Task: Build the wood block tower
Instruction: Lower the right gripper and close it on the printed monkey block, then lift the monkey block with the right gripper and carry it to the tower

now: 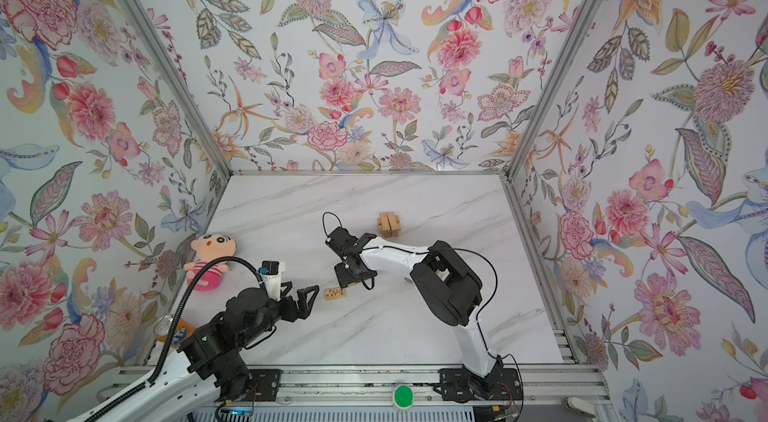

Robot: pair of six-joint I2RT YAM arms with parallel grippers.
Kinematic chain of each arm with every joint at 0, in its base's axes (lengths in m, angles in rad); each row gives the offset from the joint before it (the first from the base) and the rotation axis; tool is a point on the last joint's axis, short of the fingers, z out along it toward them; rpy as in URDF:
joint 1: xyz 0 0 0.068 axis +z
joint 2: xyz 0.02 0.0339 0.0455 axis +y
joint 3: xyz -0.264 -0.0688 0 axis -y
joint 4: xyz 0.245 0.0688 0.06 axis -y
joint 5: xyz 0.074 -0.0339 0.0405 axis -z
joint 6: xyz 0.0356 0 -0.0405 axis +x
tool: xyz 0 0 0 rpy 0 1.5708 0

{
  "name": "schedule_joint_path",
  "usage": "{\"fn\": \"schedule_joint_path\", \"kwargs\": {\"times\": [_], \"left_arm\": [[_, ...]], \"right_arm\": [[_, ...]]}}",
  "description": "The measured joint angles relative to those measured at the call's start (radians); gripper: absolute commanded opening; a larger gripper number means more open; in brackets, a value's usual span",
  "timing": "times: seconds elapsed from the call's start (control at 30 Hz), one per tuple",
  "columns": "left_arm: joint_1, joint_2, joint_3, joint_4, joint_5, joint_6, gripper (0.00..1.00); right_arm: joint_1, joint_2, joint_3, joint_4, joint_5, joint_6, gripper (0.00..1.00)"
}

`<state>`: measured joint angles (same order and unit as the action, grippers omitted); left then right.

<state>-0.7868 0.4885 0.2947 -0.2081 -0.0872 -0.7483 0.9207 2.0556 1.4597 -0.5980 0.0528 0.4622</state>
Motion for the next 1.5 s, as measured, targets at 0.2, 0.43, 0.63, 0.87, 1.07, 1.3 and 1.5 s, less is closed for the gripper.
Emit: {"fn": "schedule_joint_path", "kwargs": {"times": [0.2, 0.43, 0.63, 0.87, 1.07, 1.3, 1.5], "left_arm": [[0.0, 0.015, 0.0, 0.003, 0.0, 0.003, 0.98], [0.0, 0.013, 0.0, 0.003, -0.001, 0.007, 0.98], [0.0, 0.003, 0.0, 0.003, -0.004, 0.007, 0.99], [0.0, 0.027, 0.0, 0.012, -0.003, 0.015, 0.99], [0.0, 0.06, 0.009, 0.023, -0.003, 0.03, 0.99], [0.0, 0.127, 0.043, 0.064, -0.002, 0.068, 0.99], [0.0, 0.244, 0.096, 0.11, 0.002, 0.121, 0.99]], "right_arm": [[0.0, 0.0, 0.0, -0.01, 0.009, 0.0, 0.71], [0.0, 0.0, 0.0, -0.016, 0.013, 0.01, 0.54], [0.0, 0.0, 0.0, -0.017, 0.016, 0.011, 0.52], [-0.006, -0.001, 0.001, -0.02, 0.016, 0.01, 0.51], [-0.046, -0.01, 0.01, -0.054, 0.017, 0.002, 0.51], [-0.115, -0.056, 0.045, -0.083, 0.016, -0.027, 0.51], [-0.199, -0.068, 0.112, -0.101, 0.016, -0.062, 0.51]]}}
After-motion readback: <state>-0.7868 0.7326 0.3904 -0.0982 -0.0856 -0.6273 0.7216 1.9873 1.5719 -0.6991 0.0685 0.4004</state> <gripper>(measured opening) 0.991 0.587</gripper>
